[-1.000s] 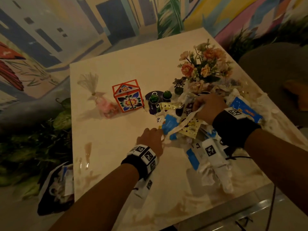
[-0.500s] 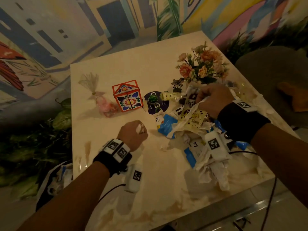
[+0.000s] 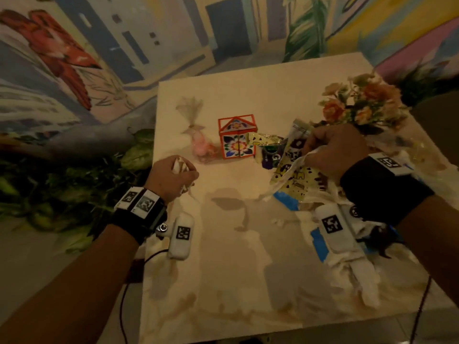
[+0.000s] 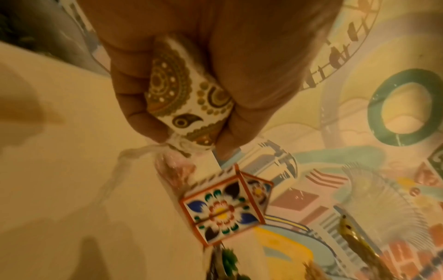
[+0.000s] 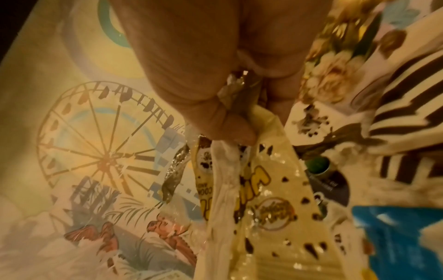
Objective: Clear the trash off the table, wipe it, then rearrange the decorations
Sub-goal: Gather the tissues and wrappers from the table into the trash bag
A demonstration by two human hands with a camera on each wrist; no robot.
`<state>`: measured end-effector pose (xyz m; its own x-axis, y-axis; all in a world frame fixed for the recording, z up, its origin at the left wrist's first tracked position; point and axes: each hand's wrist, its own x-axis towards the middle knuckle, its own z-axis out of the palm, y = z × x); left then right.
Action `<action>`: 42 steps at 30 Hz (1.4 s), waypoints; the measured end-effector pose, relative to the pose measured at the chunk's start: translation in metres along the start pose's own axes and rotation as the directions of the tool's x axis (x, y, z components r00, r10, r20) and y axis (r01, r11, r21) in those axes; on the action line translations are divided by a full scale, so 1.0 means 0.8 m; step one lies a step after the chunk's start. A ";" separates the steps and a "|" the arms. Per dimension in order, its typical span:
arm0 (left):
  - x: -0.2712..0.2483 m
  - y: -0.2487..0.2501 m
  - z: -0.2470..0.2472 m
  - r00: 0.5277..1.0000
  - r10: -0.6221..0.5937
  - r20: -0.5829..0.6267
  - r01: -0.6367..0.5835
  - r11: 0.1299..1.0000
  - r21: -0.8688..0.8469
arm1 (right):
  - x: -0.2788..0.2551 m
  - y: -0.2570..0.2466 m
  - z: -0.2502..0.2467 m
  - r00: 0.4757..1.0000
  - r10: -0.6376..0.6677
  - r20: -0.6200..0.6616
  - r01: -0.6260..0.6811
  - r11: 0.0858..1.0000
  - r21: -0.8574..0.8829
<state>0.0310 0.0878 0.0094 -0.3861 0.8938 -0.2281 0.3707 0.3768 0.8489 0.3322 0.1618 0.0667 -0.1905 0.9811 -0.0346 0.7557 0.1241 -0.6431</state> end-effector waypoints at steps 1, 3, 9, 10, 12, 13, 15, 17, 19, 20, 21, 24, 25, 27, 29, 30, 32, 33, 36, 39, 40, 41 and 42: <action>0.001 -0.008 -0.013 1.000 -0.012 -0.025 0.012 1.000 0.015 | 0.002 -0.009 0.009 1.000 -0.015 0.023 0.015 1.000 0.001; 0.002 -0.025 -0.040 0.996 -0.026 -0.083 0.031 0.998 0.051 | 0.005 -0.030 0.031 0.997 -0.050 0.062 0.050 0.999 -0.005; 0.008 -0.096 -0.139 0.976 -0.053 -0.211 0.106 0.962 0.251 | 0.007 -0.109 0.108 0.982 -0.073 0.175 0.070 0.997 0.022; 0.010 -0.112 -0.156 0.971 -0.067 -0.228 0.127 0.958 0.257 | 0.007 -0.124 0.125 0.974 -0.087 0.207 0.085 0.996 0.021; 0.016 -0.150 -0.187 0.964 -0.110 -0.244 0.171 0.955 0.242 | 0.005 -0.156 0.162 0.960 -0.118 0.255 0.113 0.993 0.035; 0.021 -0.172 -0.201 0.962 -0.133 -0.239 0.191 0.952 0.239 | 0.004 -0.172 0.182 0.953 -0.129 0.273 0.121 0.992 0.045; 0.029 -0.213 -0.226 0.961 -0.171 -0.217 0.226 0.939 0.259 | 0.002 -0.203 0.225 0.939 -0.149 0.310 0.143 0.989 0.043; 0.040 -0.253 -0.246 0.961 -0.196 -0.193 0.245 0.930 0.275 | 0.002 -0.236 0.271 0.923 -0.153 0.354 0.154 0.988 0.025; 0.050 -0.289 -0.263 0.963 -0.226 -0.147 0.262 0.914 0.312 | 0.003 -0.269 0.320 0.907 -0.152 0.393 0.163 0.987 0.005; 0.054 -0.305 -0.271 0.959 -0.252 -0.127 0.280 0.902 0.328 | 0.004 -0.284 0.345 0.897 -0.148 0.416 0.163 0.987 -0.001; 0.059 -0.324 -0.278 0.952 -0.283 -0.115 0.306 0.898 0.317 | 0.005 -0.298 0.371 0.887 -0.139 0.440 0.158 0.987 -0.005; 0.070 -0.374 -0.297 0.920 -0.374 -0.117 0.391 0.894 0.219 | 0.008 -0.332 0.447 0.841 -0.085 0.535 0.122 0.992 -0.034; 0.075 -0.389 -0.300 0.910 -0.399 -0.108 0.414 0.883 0.223 | 0.009 -0.339 0.470 0.824 -0.058 0.564 0.106 0.993 -0.052; 0.085 -0.415 -0.304 0.904 -0.427 -0.042 0.422 0.868 0.261 | 0.010 -0.346 0.513 0.792 0.007 0.611 0.069 0.992 -0.101; 0.096 -0.440 -0.304 0.885 -0.465 0.033 0.432 0.845 0.315 | 0.012 -0.343 0.551 0.768 0.079 0.636 0.020 0.989 -0.147; 0.101 -0.458 -0.303 0.875 -0.483 0.047 0.444 0.836 0.321 | 0.012 -0.340 0.569 0.758 0.112 0.643 -0.004 0.986 -0.167; 0.112 -0.490 -0.301 0.853 -0.519 0.052 0.486 0.828 0.279 | 0.012 -0.332 0.605 0.738 0.171 0.652 -0.050 0.979 -0.200; 0.116 -0.504 -0.300 0.840 -0.539 0.057 0.509 0.821 0.260 | 0.011 -0.326 0.623 0.725 0.200 0.659 -0.075 0.974 -0.213; 0.128 -0.548 -0.293 0.787 -0.613 0.068 0.589 0.780 0.210 | 0.006 -0.312 0.671 0.717 0.254 0.649 -0.147 0.965 -0.216; 0.136 -0.580 -0.287 0.715 -0.694 0.085 0.686 0.720 0.108 | 0.000 -0.303 0.708 0.692 0.285 0.663 -0.189 0.958 -0.215; 0.139 -0.590 -0.285 0.704 -0.705 0.085 0.699 0.710 0.087 | -0.001 -0.303 0.720 0.685 0.279 0.673 -0.183 0.960 -0.212; 0.141 -0.600 -0.283 0.695 -0.713 0.090 0.708 0.701 0.084 | -0.001 -0.303 0.731 0.675 0.278 0.683 -0.173 0.960 -0.220; 0.142 -0.609 -0.282 0.691 -0.717 0.088 0.712 0.697 0.083 | 0.000 -0.302 0.744 0.671 0.267 0.692 -0.152 0.963 -0.224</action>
<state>-0.3841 -0.0488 -0.3229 -0.4584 0.3692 -0.8084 0.0537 0.9195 0.3895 -0.2235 0.0437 -0.2328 -0.3593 0.5885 -0.7243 0.8969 0.0033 -0.4423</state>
